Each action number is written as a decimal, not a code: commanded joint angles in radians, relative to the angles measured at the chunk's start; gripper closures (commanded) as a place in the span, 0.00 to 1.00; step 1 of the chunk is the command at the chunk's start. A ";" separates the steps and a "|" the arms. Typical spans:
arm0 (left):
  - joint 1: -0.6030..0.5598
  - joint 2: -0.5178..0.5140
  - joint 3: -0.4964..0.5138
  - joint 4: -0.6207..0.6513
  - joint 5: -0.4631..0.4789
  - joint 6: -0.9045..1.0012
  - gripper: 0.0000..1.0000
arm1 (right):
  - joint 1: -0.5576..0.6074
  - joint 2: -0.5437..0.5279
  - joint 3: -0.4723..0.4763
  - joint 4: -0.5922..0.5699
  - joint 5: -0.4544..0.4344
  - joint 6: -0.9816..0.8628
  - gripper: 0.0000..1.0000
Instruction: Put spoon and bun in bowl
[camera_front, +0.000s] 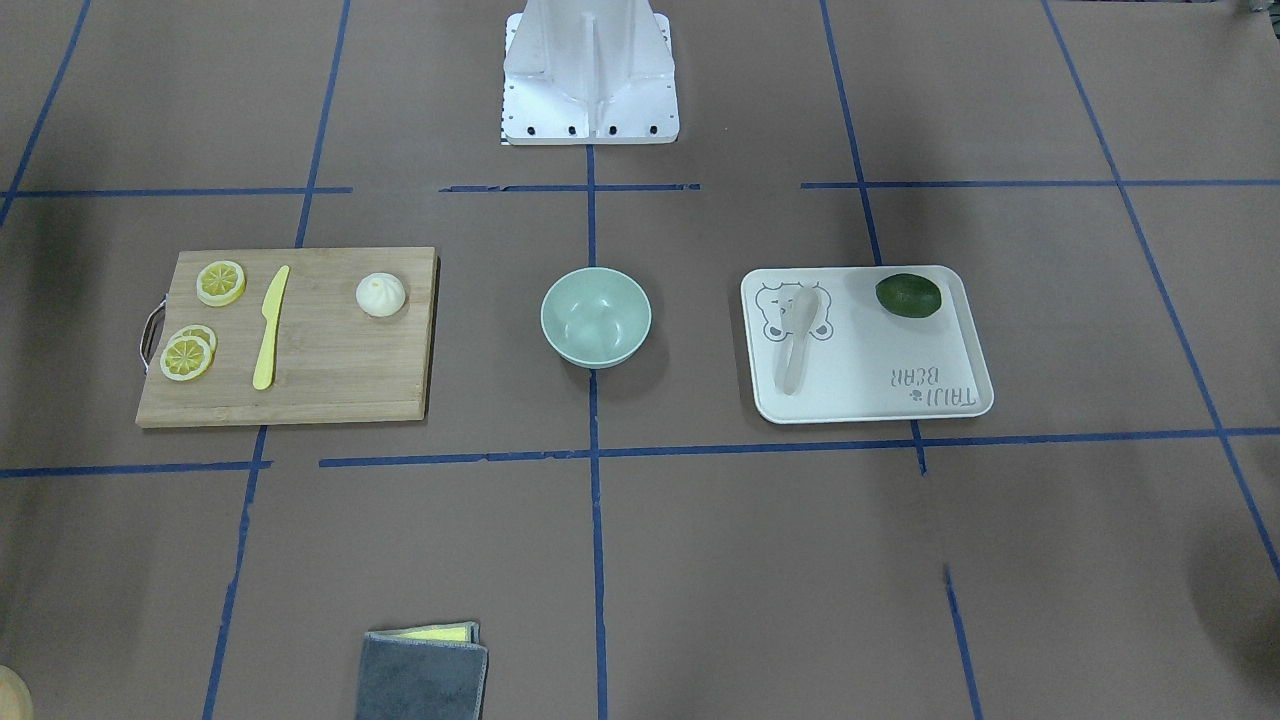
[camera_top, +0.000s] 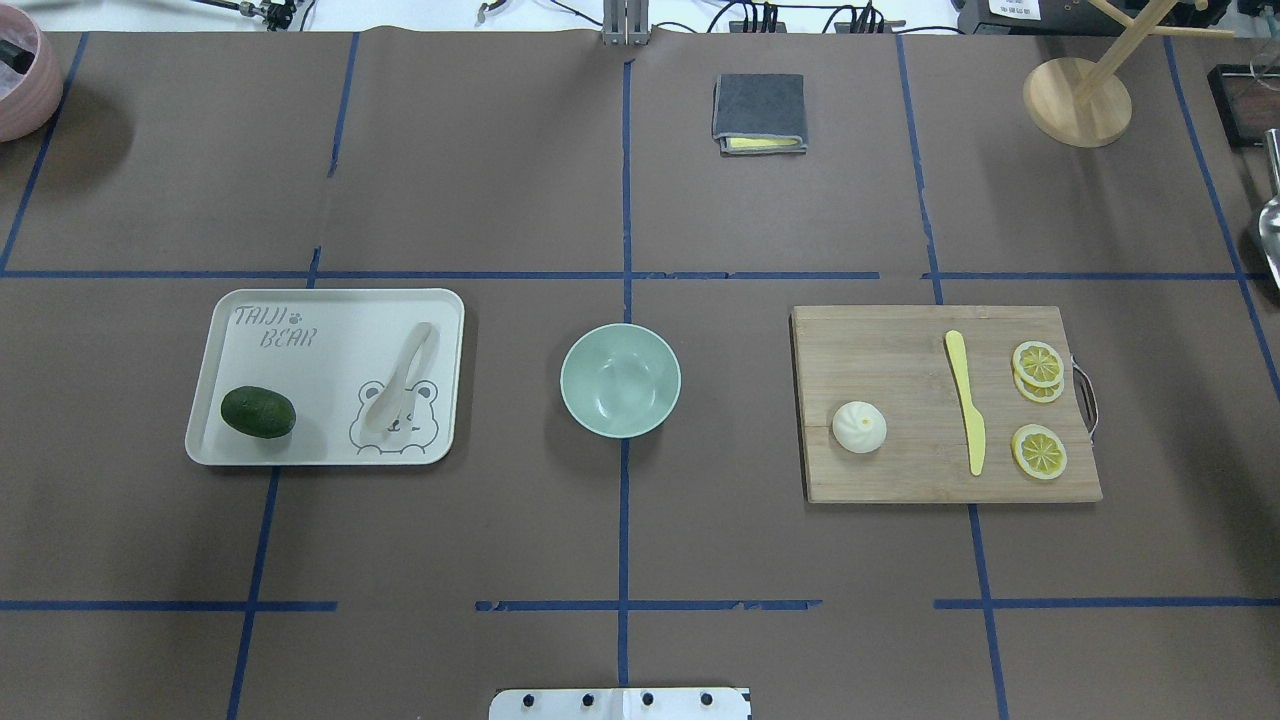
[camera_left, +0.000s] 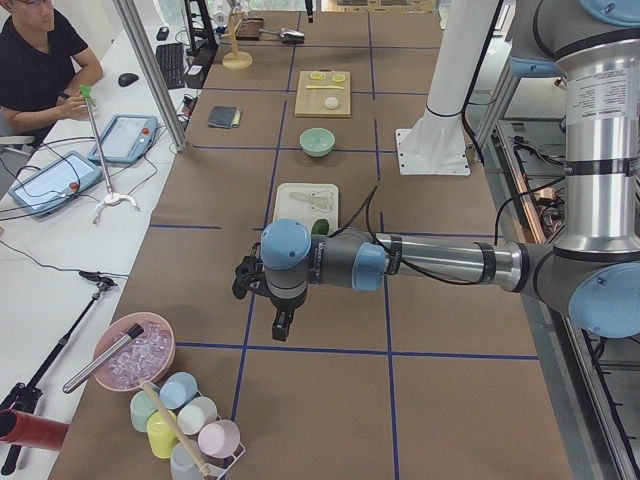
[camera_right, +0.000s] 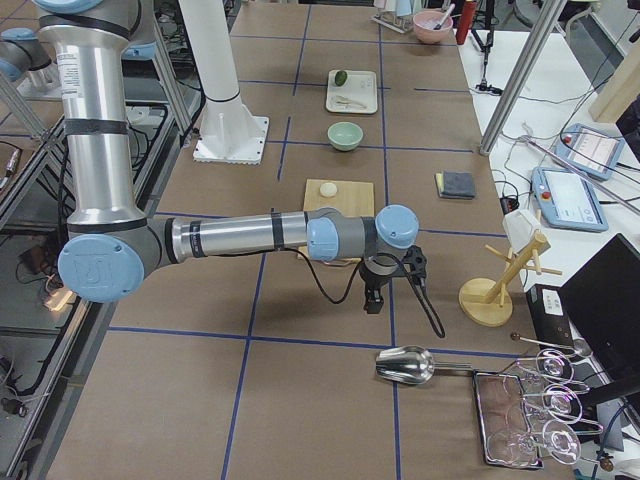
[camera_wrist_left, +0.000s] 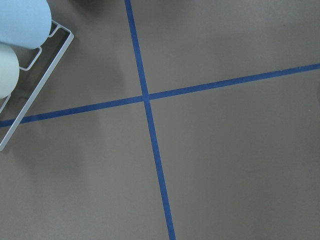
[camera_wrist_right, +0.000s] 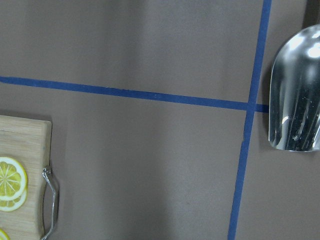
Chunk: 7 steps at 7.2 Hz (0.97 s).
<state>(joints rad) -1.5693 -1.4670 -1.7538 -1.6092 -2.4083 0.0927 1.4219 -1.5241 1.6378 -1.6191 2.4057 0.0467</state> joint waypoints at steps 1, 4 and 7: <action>0.037 0.000 -0.004 0.006 0.003 0.002 0.00 | 0.002 -0.005 0.004 0.010 0.001 0.002 0.00; 0.045 0.002 0.007 0.006 0.006 -0.002 0.00 | 0.002 -0.005 0.011 0.010 0.003 0.002 0.00; 0.045 0.001 0.001 -0.011 -0.006 0.002 0.00 | 0.000 -0.005 0.010 0.011 0.009 -0.001 0.00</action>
<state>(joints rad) -1.5249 -1.4640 -1.7439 -1.6127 -2.4112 0.0923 1.4234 -1.5306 1.6464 -1.6088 2.4123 0.0488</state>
